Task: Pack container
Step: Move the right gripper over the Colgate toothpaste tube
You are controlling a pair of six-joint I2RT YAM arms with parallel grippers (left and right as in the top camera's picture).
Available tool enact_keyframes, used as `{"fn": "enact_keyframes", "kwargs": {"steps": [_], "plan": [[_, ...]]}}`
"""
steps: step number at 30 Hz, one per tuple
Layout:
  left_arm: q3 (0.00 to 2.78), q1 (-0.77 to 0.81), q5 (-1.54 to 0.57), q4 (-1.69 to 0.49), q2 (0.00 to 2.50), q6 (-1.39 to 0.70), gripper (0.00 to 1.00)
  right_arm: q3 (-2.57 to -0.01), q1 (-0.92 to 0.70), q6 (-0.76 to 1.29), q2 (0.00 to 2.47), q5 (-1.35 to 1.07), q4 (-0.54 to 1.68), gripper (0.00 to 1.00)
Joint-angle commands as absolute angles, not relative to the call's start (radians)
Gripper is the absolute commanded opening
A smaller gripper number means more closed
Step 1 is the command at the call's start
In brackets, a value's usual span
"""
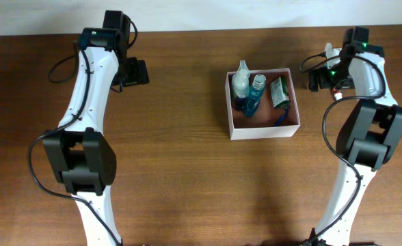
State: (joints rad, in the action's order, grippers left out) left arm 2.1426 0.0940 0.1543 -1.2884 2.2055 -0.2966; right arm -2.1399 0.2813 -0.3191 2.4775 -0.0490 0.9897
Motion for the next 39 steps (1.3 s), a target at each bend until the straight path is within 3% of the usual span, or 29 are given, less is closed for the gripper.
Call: {"fn": "enact_keyframes", "kwargs": {"steps": [1, 7, 16, 21, 39], "plan": [[2.14, 0.091, 0.154, -1.287, 2.195, -0.306, 0.99, -2.144, 0.304, -0.334, 2.5, -0.04, 0.986, 1.0], [2.14, 0.091, 0.154, -1.287, 2.195, -0.306, 0.99, -2.144, 0.328, -0.337, 2.511, -0.044, 0.984, 0.92], [2.14, 0.091, 0.154, -1.287, 2.195, -0.306, 0.99, -2.144, 0.336, -0.337, 2.511, -0.045, 0.955, 0.92], [2.14, 0.091, 0.154, -1.287, 2.195, -0.306, 0.99, -2.144, 0.336, -0.337, 2.511, -0.059, 0.933, 0.79], [2.14, 0.091, 0.154, -1.287, 2.195, -0.306, 0.99, -2.143, 0.336, -0.337, 2.527, -0.059, 0.934, 0.68]]}}
